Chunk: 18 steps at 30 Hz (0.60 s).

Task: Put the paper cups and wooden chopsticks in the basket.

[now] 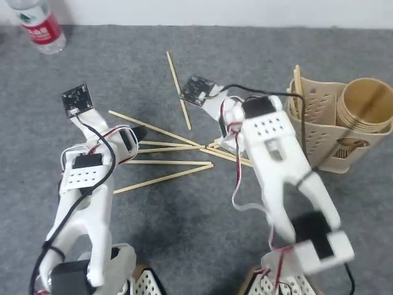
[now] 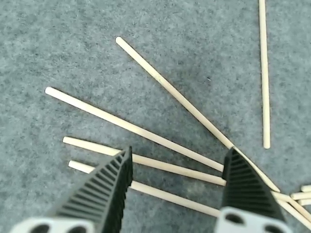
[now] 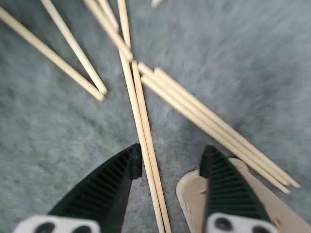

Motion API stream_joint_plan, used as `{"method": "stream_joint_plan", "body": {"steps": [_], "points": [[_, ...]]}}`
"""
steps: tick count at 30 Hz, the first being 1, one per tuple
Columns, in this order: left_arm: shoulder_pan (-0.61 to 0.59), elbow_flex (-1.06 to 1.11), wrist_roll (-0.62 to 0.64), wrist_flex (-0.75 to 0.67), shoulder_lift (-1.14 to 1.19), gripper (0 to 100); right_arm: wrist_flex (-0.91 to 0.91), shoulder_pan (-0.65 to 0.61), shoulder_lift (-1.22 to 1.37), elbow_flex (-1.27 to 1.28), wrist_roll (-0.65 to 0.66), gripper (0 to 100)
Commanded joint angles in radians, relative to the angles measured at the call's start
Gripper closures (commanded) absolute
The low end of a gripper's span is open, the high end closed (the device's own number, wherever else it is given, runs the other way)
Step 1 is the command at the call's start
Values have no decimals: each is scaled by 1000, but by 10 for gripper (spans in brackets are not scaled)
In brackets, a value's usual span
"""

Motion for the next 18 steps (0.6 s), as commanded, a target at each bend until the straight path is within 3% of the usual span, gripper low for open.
{"method": "stream_joint_plan", "body": {"steps": [1, 18], "points": [[2, 1, 9, -23, -17, 718, 10, 51, 128, -97, 72, 875], [2, 13, 11, -48, -21, 718, -41, 59, 401, -133, 127, 827]]}}
